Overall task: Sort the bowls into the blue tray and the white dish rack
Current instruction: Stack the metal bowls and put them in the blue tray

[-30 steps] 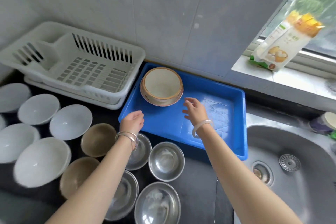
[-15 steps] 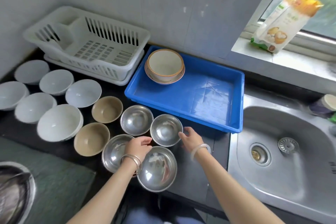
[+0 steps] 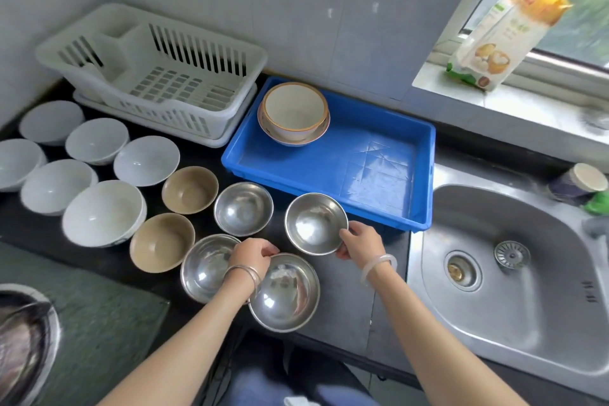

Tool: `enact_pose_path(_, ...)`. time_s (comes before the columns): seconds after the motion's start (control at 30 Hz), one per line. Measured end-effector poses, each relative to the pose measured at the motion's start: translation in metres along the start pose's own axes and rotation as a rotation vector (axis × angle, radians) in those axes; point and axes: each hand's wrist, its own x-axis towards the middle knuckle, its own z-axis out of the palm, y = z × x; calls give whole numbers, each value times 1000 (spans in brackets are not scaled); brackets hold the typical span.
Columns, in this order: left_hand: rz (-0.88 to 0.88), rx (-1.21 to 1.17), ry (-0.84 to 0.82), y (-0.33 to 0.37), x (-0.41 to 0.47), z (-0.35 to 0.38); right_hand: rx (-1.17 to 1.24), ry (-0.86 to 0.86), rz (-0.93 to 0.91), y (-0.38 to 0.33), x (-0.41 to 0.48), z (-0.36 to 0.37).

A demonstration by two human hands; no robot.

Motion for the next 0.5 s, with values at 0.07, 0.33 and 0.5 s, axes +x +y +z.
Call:
enact_pose_path(0.07, 14, -27, -3, 1, 4, 2, -5, 6, -29, -1, -6, -9)
enact_pose_path(0.33, 11, -245, 86, 19, 16, 12, -97, -4, -58, 10, -24, -25)
enact_pose_path(0.5, -38, -333, 98, 22, 18, 18, -209, 0, -74, 17, -24, -24)
